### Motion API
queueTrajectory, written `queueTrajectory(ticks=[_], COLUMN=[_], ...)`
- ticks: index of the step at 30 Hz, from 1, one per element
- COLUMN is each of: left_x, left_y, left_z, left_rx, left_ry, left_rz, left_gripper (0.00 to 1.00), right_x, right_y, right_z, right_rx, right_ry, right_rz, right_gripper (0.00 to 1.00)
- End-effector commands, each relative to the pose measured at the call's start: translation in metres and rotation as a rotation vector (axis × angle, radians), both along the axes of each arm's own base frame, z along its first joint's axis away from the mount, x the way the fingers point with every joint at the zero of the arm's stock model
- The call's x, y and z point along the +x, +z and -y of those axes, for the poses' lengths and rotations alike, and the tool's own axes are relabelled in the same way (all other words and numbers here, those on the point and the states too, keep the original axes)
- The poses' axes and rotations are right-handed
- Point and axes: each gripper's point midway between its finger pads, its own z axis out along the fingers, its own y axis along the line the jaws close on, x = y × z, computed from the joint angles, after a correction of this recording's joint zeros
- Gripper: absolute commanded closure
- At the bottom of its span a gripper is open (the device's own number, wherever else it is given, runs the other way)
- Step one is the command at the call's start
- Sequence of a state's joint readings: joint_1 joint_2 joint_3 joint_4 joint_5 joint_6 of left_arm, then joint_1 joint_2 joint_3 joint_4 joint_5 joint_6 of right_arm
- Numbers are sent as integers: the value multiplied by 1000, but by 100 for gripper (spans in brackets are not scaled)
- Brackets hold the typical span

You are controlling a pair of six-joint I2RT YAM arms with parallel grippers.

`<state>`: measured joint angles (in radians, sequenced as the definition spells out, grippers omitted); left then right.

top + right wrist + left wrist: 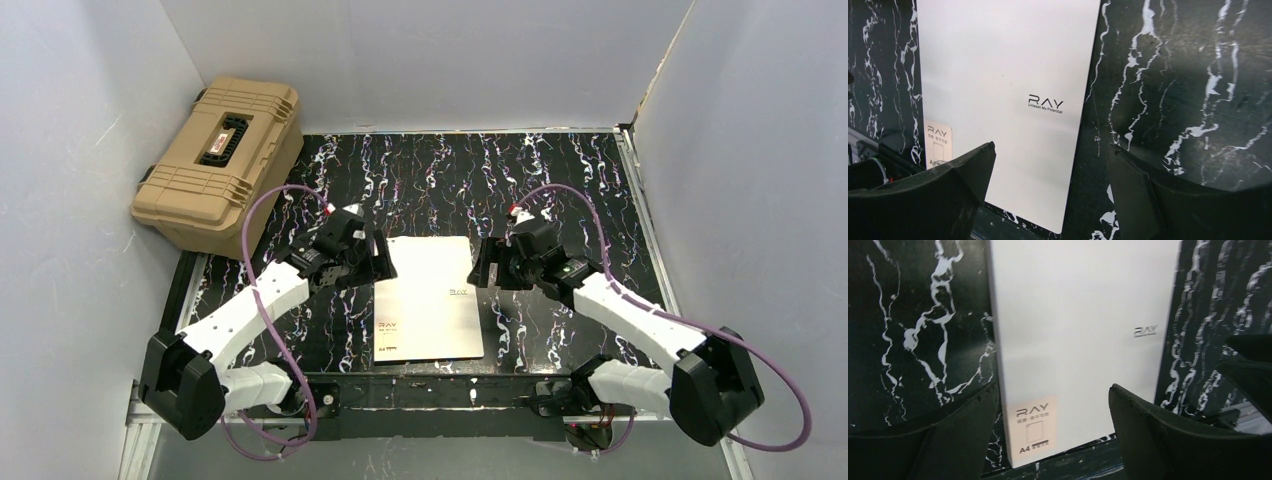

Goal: Put the files into the folder

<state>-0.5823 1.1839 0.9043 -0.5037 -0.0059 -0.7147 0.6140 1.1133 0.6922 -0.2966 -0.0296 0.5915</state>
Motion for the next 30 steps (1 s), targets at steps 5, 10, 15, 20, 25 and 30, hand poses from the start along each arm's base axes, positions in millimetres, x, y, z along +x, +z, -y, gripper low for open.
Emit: queueTrajectory(ticks=[5,10,15,20,25,30], left_x=[-18,-20,-18,-13,-4,5], left_y=[-52,-73,-87,-97,-103,-108], left_z=[-22,-18,-10,-4,5,11], left_rx=[-25,-65,-105,-112,-134,-144], left_ry=[59,57,44,40,29,23], left_rz=[-143,-205,-243,-270,-282,-283], left_gripper=[18,18,17,17,17,17], right_x=[-7,-10,-13,-10,-9,0], right_y=[-21,-44,-63,-72,-86,-87], right_z=[-33,-37,-38,-40,-36,-29], right_rx=[97,93,75,72,56,21], right_ry=[94,89,88,81,47,-5], right_rz=[-56,-96,-143,-144,-166,-138], right_gripper=[10,10,10,10,9,9])
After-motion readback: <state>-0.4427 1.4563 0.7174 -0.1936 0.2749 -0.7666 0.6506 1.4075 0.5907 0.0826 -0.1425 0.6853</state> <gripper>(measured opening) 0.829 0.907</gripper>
